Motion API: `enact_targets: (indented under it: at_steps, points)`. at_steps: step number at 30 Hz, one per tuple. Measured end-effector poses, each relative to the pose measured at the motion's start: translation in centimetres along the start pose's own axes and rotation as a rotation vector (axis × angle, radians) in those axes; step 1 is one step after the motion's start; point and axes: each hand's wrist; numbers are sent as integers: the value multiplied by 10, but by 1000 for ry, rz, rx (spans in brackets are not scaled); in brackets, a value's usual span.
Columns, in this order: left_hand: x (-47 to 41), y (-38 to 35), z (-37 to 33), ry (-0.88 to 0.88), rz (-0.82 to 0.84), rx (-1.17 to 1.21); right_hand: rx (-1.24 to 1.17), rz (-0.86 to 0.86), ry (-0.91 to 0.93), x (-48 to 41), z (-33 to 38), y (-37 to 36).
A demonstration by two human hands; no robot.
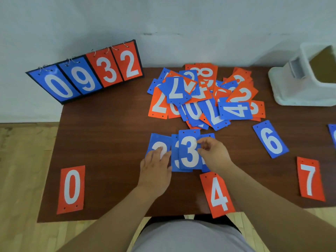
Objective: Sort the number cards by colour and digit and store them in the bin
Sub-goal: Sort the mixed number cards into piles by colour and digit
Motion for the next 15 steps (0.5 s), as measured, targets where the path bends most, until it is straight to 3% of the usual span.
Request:
enact_targets:
  at_steps: [8, 15]
  points:
    - [10, 2, 21, 145, 41, -59, 543, 92, 151, -3, -1, -24]
    - [10, 7, 9, 235, 26, -73, 537, 32, 231, -1, -7, -7]
Point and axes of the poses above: each hand's wrist, its own x-axis away from the middle knuckle, its own y-axis out of the back of the hand, z = x × y
